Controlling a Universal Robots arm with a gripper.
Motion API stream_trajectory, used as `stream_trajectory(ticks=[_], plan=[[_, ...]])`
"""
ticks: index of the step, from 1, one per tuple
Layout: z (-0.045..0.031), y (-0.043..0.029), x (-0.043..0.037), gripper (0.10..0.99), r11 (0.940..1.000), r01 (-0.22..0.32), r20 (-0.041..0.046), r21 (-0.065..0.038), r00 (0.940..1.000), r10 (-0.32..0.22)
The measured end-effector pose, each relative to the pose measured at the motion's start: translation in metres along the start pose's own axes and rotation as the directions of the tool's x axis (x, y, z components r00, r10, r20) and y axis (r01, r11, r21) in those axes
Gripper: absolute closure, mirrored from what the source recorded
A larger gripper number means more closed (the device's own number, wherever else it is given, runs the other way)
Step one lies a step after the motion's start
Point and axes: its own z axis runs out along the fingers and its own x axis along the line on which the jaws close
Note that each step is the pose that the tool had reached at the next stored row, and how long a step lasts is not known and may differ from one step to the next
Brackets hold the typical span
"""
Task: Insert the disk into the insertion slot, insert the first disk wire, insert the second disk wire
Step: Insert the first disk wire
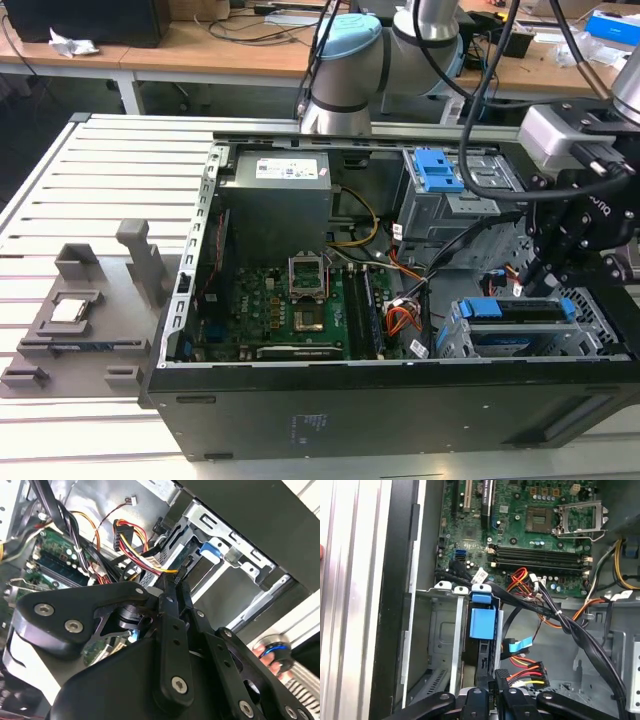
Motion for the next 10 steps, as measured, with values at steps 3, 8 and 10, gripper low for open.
stream_trajectory(ticks=[3,8,10], plan=[[0.0001,0.0000,0.0000,0.910,0.9982,-0.060,0.0031,-0.002,0.9982,0.060],[0.0001,0.0000,0.0000,0.910,0.9977,-0.067,0.0034,-0.002,0.9977,0.067],[0.0001,0.0000,0.0003,0.910,0.9977,-0.067,0.0034,-0.003,0.9977,0.067]])
